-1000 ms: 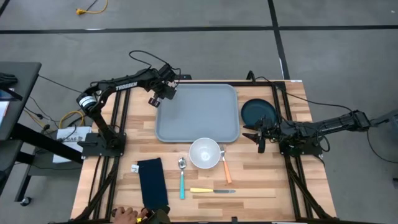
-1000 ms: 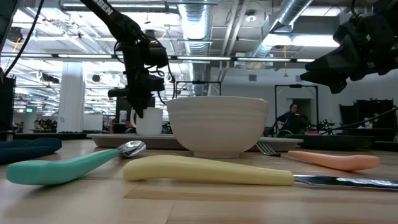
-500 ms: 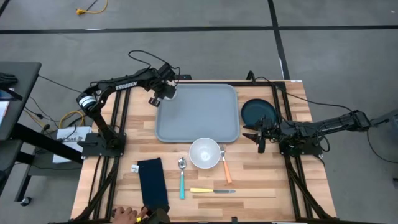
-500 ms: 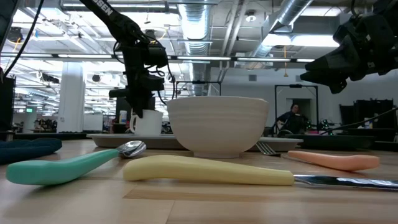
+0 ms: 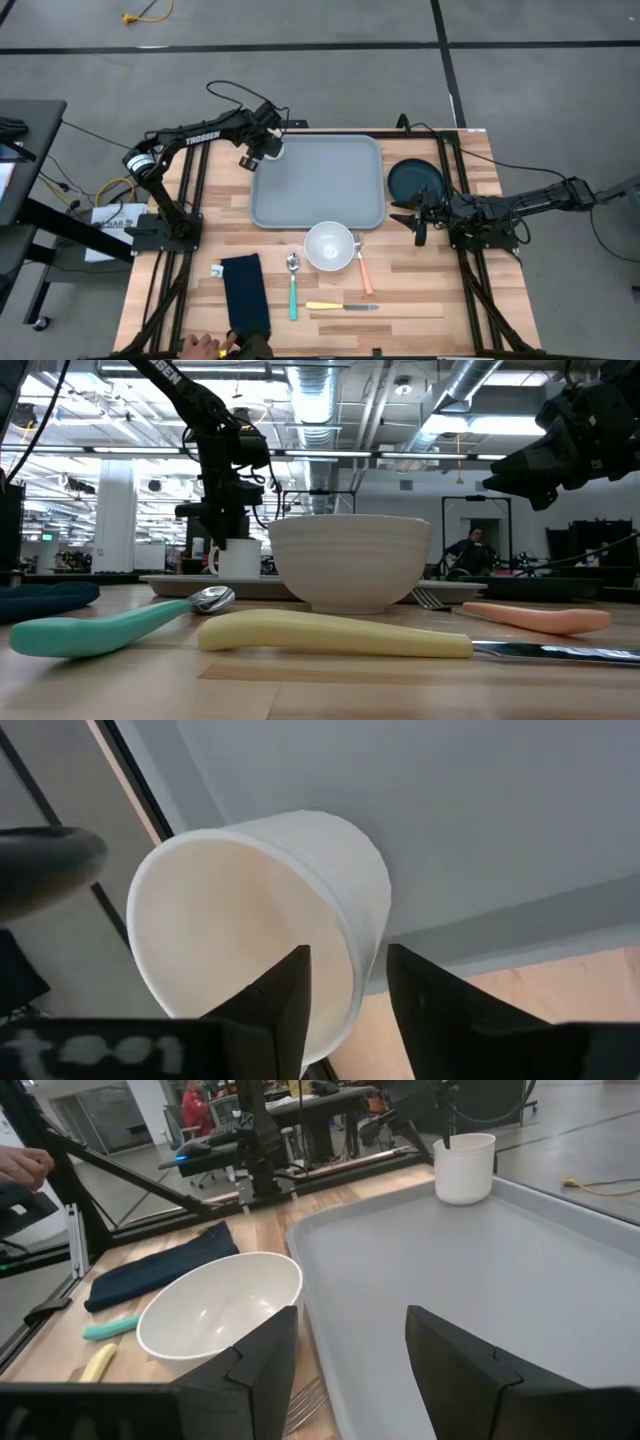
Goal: Set up tray
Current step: Put the green plate on the gray serving tray at the bottom of the white mug
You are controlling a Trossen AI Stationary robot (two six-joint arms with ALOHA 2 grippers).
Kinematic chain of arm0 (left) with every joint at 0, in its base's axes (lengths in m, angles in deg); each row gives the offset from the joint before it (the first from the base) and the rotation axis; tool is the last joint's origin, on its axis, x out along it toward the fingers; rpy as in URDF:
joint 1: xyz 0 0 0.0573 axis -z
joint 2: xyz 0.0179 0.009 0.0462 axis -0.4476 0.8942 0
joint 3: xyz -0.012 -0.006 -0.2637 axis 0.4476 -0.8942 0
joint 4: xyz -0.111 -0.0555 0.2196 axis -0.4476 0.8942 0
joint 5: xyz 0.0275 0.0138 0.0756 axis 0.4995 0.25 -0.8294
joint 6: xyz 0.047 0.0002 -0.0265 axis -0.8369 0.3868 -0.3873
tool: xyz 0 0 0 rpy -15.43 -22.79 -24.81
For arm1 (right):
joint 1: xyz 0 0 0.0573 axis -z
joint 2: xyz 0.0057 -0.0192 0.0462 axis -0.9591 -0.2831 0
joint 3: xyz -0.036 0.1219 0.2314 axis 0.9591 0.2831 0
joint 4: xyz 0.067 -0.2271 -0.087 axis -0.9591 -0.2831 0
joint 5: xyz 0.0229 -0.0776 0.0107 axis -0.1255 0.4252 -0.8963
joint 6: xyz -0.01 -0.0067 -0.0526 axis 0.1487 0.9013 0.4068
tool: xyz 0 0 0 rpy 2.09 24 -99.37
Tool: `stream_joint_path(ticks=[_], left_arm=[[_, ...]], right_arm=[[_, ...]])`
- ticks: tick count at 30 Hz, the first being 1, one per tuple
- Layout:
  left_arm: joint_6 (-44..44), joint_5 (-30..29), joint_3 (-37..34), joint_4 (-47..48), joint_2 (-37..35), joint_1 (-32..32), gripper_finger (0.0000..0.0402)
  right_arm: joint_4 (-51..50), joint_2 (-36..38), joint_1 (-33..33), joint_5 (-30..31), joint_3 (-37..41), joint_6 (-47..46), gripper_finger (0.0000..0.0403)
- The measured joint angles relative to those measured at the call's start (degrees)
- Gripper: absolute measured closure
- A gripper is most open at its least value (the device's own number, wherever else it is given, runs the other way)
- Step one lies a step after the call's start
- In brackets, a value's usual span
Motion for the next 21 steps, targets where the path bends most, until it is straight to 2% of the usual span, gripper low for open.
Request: stream_joint_path(ticks=[12,21], left_arm=[[1.7,-5.7,0.0,0.6,0.0,0.5,0.0247],[2.9,-6.2,1.7,4.3,0.0,2.1,0.0246]], right_arm=[[0.0,0.0,0.0,0.0,0.0,0.0,0.0225],[0.0,0.0,0.0,0.0,0.0,0.0,0.0225]])
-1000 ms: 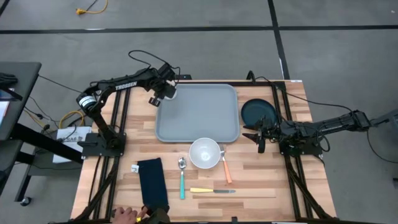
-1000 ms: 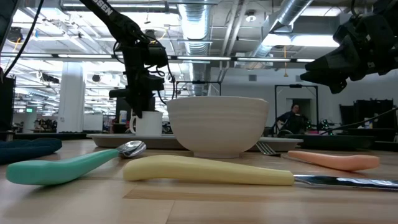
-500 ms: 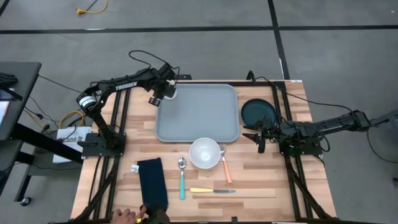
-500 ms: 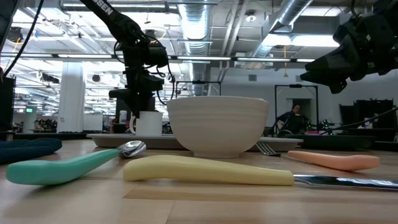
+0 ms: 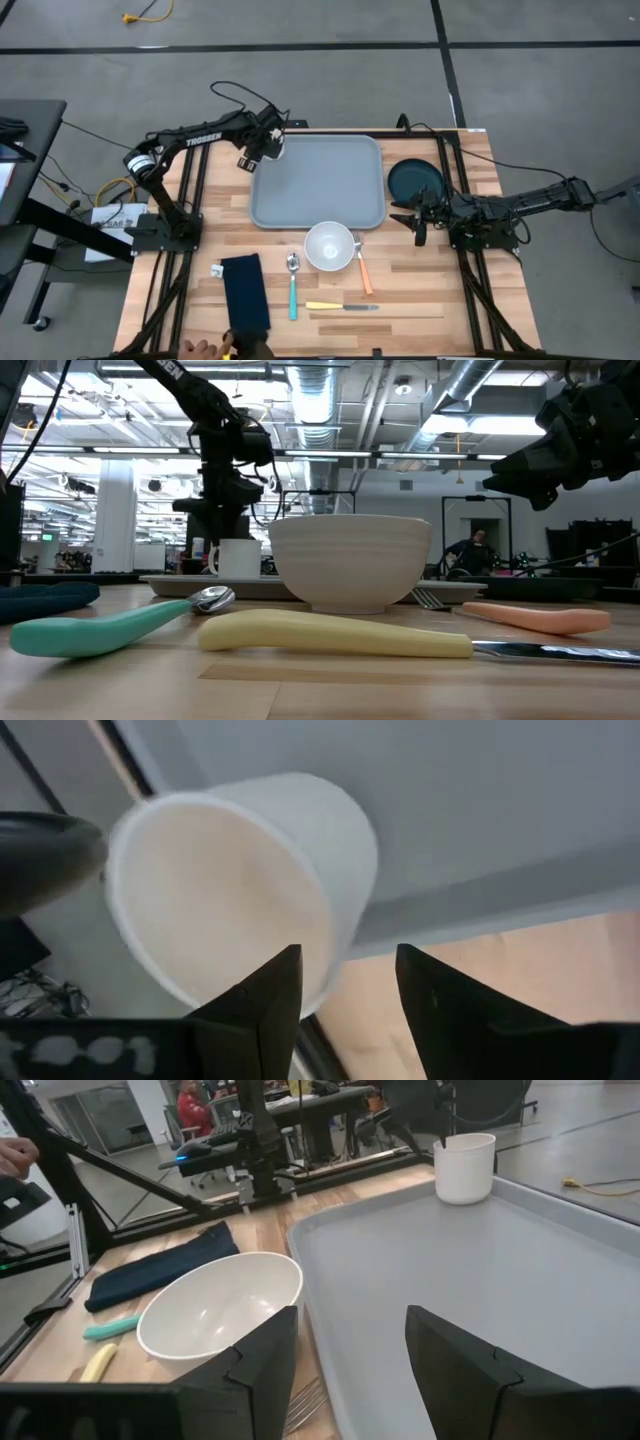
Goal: Set up tray
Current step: Put the green plate on the gray serving tray at the bottom of the white mug
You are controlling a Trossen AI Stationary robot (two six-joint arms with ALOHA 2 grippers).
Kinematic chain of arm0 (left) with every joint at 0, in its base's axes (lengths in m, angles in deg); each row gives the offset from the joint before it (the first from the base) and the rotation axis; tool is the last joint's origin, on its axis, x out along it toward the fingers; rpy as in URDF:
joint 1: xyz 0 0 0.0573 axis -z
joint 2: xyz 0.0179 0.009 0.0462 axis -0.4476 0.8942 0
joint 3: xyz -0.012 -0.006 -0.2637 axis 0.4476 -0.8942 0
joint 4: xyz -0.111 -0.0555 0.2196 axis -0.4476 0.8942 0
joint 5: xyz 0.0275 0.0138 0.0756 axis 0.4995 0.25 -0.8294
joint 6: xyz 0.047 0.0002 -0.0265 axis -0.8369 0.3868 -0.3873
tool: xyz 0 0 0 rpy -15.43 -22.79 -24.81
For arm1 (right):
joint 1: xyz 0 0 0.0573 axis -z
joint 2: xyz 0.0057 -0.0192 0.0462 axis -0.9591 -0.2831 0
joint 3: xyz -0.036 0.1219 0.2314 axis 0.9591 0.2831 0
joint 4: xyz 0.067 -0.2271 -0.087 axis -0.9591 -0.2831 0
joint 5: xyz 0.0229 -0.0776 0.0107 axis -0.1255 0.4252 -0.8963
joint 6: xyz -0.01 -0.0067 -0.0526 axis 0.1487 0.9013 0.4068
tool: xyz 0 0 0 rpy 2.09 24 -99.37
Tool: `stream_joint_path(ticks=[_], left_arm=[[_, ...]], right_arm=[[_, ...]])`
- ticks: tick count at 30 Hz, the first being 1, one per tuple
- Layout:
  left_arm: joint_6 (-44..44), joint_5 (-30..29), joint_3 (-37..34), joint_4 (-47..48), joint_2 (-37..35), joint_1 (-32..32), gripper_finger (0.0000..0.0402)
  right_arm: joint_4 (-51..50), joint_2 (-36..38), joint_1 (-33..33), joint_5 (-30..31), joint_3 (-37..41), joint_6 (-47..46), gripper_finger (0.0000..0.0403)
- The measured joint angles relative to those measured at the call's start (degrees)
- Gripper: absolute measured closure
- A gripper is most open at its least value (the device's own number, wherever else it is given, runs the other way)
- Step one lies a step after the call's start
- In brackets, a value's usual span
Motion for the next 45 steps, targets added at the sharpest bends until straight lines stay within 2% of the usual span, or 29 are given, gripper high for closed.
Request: stream_joint_path(ticks=[6,9,18,26,29,32,37,40,45], left_arm=[[0.3,-5.9,4.2,0.7,0.0,1.6,0.0246],[0.6,-7.3,7.1,5.2,0.0,2.6,0.0246],[15.6,-6.7,14.2,20.4,0.0,9.7,0.0257],[19.1,-2.9,14.3,20.5,0.0,20.2,0.0272],[25.5,-2.4,14.3,19.8,0.0,23.7,0.0275],[33.9,2.8,14.3,20.6,-0.4,25.1,0.0276],[45.1,20.9,13.6,22.8,-2.5,24.5,0.0276],[46.8,28.8,10.8,20.6,-4.9,24.7,0.0276],[46.4,36.6,1.7,13.2,-9.8,24.9,0.0276]], right_arm=[[0.0,0.0,0.0,0.0,0.0,0.0,0.0225],[0.0,0.0,0.0,0.0,0.0,0.0,0.0225],[0.0,0.0,0.0,0.0,0.0,0.0,0.0225],[0.0,0.0,0.0,0.1,0.0,0.0,0.0225],[0.1,0.0,0.1,0.1,0.0,0.1,0.0225],[-1.1,0.0,0.5,0.1,-0.9,1.1,0.0225],[-10.9,-0.4,1.2,0.1,-7.7,4.5,0.0225],[-20.2,-2.4,2.0,0.2,-13.8,3.9,0.0225],[-35.8,-7.0,3.5,0.3,-22.8,0.8,0.0225]])
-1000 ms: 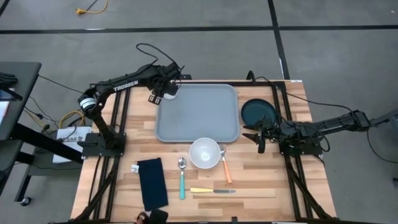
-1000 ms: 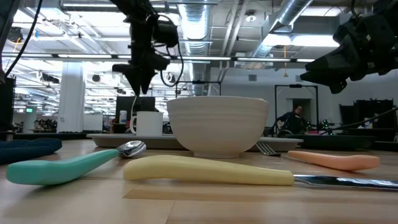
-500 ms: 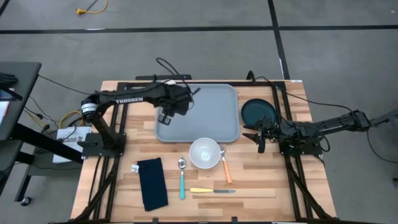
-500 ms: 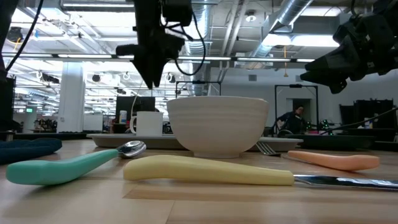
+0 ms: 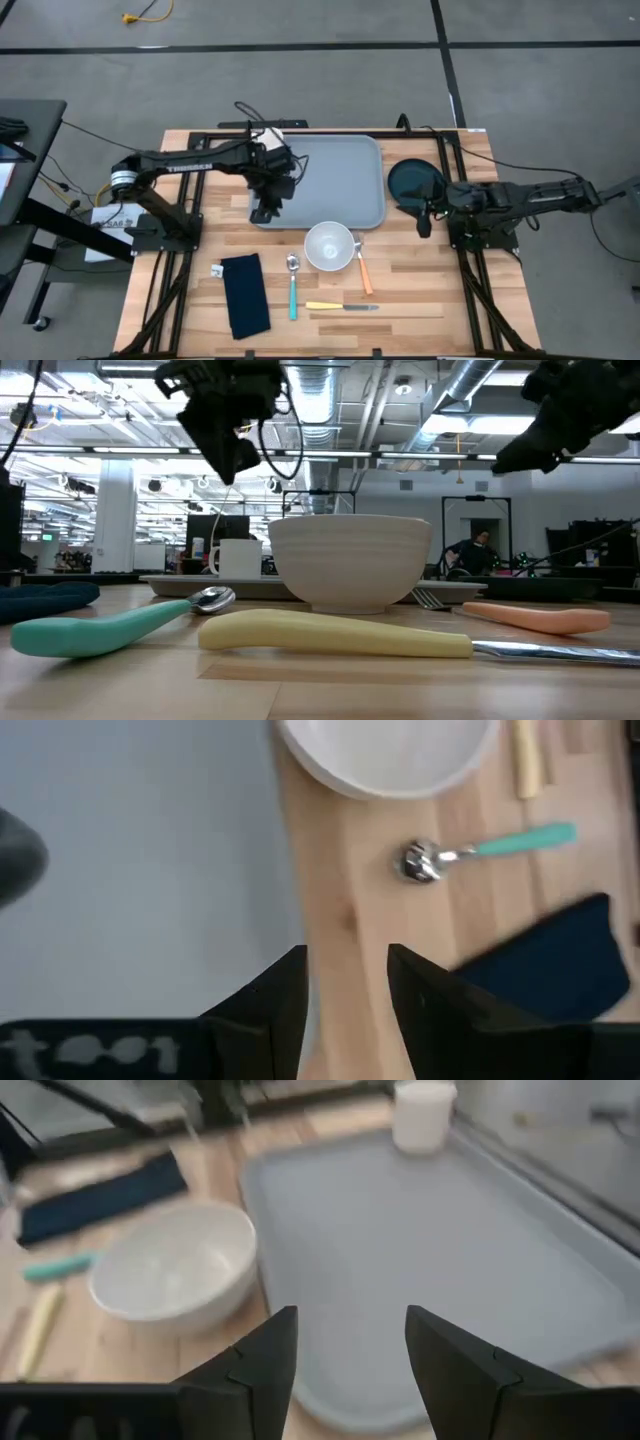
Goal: Set up tray
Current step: Put the green plate on the gray serving tray at the bottom of the white mug
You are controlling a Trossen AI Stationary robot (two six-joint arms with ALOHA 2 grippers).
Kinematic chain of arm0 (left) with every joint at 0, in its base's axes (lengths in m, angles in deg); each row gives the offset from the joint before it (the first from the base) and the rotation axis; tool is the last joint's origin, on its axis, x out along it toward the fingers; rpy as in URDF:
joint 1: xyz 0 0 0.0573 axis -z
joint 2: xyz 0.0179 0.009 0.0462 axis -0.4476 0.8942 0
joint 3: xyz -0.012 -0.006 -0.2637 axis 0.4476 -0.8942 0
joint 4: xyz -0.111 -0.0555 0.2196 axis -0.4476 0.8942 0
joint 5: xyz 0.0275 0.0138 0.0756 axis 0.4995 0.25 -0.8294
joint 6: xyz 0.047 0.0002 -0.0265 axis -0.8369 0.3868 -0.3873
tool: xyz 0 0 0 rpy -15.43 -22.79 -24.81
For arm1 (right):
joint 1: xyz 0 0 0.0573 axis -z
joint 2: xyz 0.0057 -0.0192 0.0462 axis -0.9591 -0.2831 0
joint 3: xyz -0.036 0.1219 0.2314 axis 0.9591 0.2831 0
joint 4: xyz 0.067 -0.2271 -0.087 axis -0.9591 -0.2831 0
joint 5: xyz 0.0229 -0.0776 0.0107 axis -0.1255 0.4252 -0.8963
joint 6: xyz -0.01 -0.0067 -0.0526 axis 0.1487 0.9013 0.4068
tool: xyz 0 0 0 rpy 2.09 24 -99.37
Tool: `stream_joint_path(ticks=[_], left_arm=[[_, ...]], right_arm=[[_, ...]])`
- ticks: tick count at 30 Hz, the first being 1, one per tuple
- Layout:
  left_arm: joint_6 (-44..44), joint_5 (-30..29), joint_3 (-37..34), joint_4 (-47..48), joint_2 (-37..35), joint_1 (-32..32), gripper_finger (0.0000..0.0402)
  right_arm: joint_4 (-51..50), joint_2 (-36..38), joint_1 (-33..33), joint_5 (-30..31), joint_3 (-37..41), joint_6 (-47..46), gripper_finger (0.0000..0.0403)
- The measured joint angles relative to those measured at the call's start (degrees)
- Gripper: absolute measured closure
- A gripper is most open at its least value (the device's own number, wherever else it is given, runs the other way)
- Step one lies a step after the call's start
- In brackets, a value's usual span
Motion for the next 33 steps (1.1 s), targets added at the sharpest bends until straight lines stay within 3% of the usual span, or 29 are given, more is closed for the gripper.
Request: stream_joint_path(ticks=[5,10,17,21,28,33], left_arm=[[3.6,0.7,-10.3,-13.0,-6.6,0.0,0.0276],[8.0,-1.4,-17.9,-28.5,-13.9,0.0,0.0276],[10.1,-10.9,-19.9,-39.5,-21.2,0.2,0.0276],[9.1,-14.3,-19.9,-44.7,-22.6,0.2,0.0276],[9.1,-17.0,-20.5,-47.9,-22.8,0.2,0.0276],[8.5,-18.5,-27.6,-59.6,-23.7,-1.5,0.0276]], right_arm=[[-9.4,-6.8,2.1,-0.2,-6.0,-3.2,0.0225],[-13.9,-15.0,4.5,-6.1,-10.0,-2.9,0.0225],[-19.1,-25.5,10.7,-8.0,-14.3,-1.1,0.0225],[-28.5,-31.8,15.6,-9.2,-21.4,3.7,0.0225],[-36.6,-39.9,22.2,-9.4,-29.4,10.4,0.0225],[-37.9,-44.1,25.6,-11.3,-29.5,13.3,0.0225]])
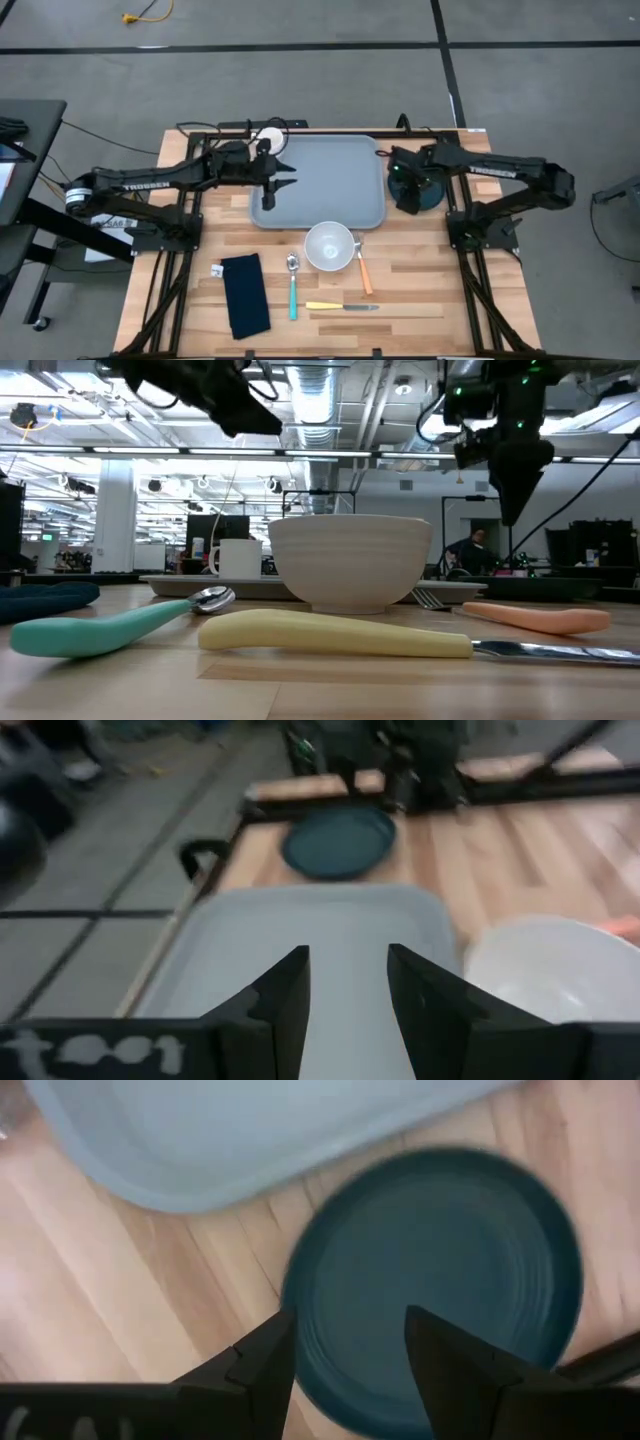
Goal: Set up tray
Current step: Put the green plate on the gray serving tray at the bottom of the white mug
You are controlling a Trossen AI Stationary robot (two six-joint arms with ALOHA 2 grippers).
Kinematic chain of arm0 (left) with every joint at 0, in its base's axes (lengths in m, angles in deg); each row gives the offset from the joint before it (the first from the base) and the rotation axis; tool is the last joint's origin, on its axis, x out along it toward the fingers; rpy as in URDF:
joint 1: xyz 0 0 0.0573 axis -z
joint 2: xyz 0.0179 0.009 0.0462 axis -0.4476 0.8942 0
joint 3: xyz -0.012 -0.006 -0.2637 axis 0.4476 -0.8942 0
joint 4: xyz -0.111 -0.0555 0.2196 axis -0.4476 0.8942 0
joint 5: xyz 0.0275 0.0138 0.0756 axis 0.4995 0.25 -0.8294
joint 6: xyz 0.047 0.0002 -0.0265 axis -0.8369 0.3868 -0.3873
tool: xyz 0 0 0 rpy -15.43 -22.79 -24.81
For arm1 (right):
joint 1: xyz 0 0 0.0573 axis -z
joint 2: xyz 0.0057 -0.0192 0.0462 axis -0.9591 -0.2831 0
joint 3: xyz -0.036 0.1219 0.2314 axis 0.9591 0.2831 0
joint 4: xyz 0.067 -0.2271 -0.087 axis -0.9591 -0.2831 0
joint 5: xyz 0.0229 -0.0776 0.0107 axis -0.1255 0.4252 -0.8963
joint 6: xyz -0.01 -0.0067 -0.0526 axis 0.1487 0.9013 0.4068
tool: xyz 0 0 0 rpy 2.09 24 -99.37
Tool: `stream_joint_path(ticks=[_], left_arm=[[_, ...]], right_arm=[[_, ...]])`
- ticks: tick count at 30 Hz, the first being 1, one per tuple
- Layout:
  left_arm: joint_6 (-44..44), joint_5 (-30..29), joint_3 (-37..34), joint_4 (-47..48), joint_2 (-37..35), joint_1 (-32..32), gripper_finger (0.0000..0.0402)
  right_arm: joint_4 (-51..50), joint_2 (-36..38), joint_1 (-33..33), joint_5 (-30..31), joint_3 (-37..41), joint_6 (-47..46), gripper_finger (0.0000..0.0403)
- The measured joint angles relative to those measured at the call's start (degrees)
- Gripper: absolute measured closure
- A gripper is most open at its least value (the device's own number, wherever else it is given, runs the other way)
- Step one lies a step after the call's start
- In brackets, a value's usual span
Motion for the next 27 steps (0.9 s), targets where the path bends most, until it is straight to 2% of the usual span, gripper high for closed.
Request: stream_joint_path(ticks=[3,9,15,22,27], left_arm=[[3.0,0.1,-5.4,-6.0,-2.0,-2.2,0.0276],[6.0,-0.1,-12.3,-8.5,-9.3,-7.0,0.0276],[2.9,12.8,-19.6,-8.1,-19.7,-9.5,0.0276],[6.1,17.4,-25.4,-7.1,-32.0,-12.3,0.0276],[5.1,18.7,-26.1,-4.6,-35.8,-12.4,0.0276]], right_arm=[[0.2,-2.2,1.1,-1.0,0.0,1.9,0.0225],[0.0,-5.1,1.7,-2.8,0.0,2.3,0.0225],[-1.0,-6.9,1.6,-4.3,0.0,0.0,0.0225],[-1.6,-10.4,1.7,-4.4,0.0,-5.4,0.0225],[0.0,-13.9,1.6,-6.3,0.1,-8.4,0.0225]])
